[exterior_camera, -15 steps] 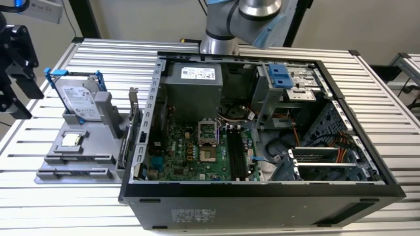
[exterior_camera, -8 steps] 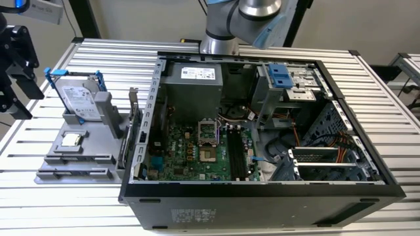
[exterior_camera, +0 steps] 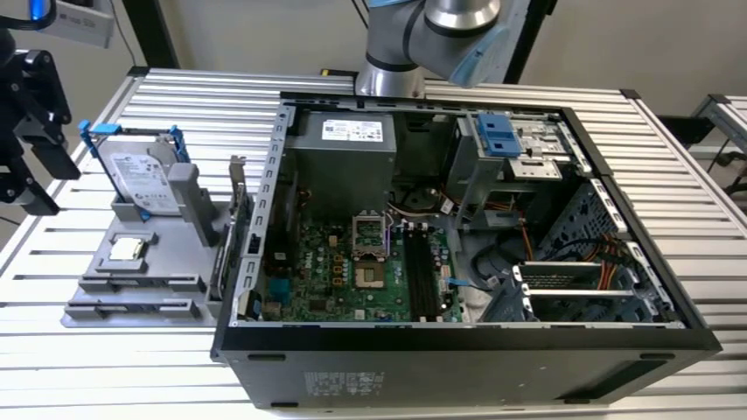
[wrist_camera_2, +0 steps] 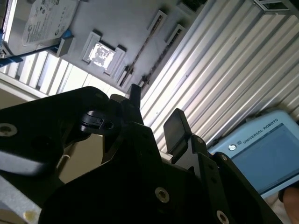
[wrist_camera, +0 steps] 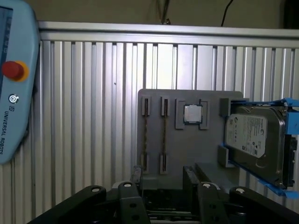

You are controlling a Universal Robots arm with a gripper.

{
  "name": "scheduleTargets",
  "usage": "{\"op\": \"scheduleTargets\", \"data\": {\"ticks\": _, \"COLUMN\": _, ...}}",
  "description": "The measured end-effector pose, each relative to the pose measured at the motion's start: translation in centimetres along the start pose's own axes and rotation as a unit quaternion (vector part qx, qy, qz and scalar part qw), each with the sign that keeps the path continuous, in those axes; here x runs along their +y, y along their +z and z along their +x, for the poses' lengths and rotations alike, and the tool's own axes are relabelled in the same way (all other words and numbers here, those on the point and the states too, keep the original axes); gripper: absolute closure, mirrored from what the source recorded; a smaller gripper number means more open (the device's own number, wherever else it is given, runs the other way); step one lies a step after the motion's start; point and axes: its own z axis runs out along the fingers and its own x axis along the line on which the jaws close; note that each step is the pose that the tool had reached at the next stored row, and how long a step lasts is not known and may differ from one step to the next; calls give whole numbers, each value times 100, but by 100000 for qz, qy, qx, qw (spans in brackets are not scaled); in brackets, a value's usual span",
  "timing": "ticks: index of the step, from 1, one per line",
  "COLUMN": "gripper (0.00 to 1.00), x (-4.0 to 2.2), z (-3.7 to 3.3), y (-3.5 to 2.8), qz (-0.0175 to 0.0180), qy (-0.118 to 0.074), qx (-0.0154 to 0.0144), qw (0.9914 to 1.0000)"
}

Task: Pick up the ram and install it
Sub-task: 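Pick up the ram and move it above insertion slot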

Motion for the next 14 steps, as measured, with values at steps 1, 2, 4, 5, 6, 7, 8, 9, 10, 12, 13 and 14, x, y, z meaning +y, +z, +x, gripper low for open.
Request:
{"op": "scheduleTargets", "data": {"ticks": 1, "gripper": 0, "x": 0, "z": 0, "y": 7, "qz": -1, "qy": 0, "qx": 2, "qw": 100000}}
{"op": "scheduleTargets", "data": {"ticks": 2, "gripper": 0, "x": 0, "z": 0, "y": 13, "qz": 3, "qy": 1, "qx": -1, "qw": 100000}}
{"op": "scheduleTargets", "data": {"ticks": 4, "gripper": 0, "x": 0, "z": 0, "y": 25, "qz": -1, "qy": 1, "qx": 4, "qw": 100000}}
{"op": "scheduleTargets", "data": {"ticks": 5, "gripper": 0, "x": 0, "z": 1, "y": 32, "qz": -2, "qy": 0, "qx": 9, "qw": 100000}}
{"op": "scheduleTargets", "data": {"ticks": 6, "gripper": 0, "x": -1, "z": 1, "y": 38, "qz": -3, "qy": 0, "qx": 7, "qw": 100000}}
{"op": "scheduleTargets", "data": {"ticks": 7, "gripper": 0, "x": -1, "z": 1, "y": 45, "qz": 0, "qy": -1, "qx": 7, "qw": 100000}}
{"op": "scheduleTargets", "data": {"ticks": 8, "gripper": 0, "x": -1, "z": 1, "y": 52, "qz": 0, "qy": 1, "qx": 9, "qw": 100000}}
{"op": "scheduleTargets", "data": {"ticks": 9, "gripper": 0, "x": -1, "z": 1, "y": 58, "qz": -1, "qy": 2, "qx": 9, "qw": 100000}}
{"op": "scheduleTargets", "data": {"ticks": 10, "gripper": 0, "x": -1, "z": 1, "y": 64, "qz": -3, "qy": 1, "qx": 11, "qw": 100000}}
{"op": "scheduleTargets", "data": {"ticks": 12, "gripper": 0, "x": -1, "z": 1, "y": 76, "qz": 0, "qy": 2, "qx": 9, "qw": 100000}}
{"op": "scheduleTargets", "data": {"ticks": 13, "gripper": 0, "x": -1, "z": 1, "y": 81, "qz": 0, "qy": 2, "qx": 9, "qw": 100000}}
{"op": "scheduleTargets", "data": {"ticks": 14, "gripper": 0, "x": -1, "z": 2, "y": 86, "qz": 0, "qy": 2, "qx": 10, "qw": 100000}}
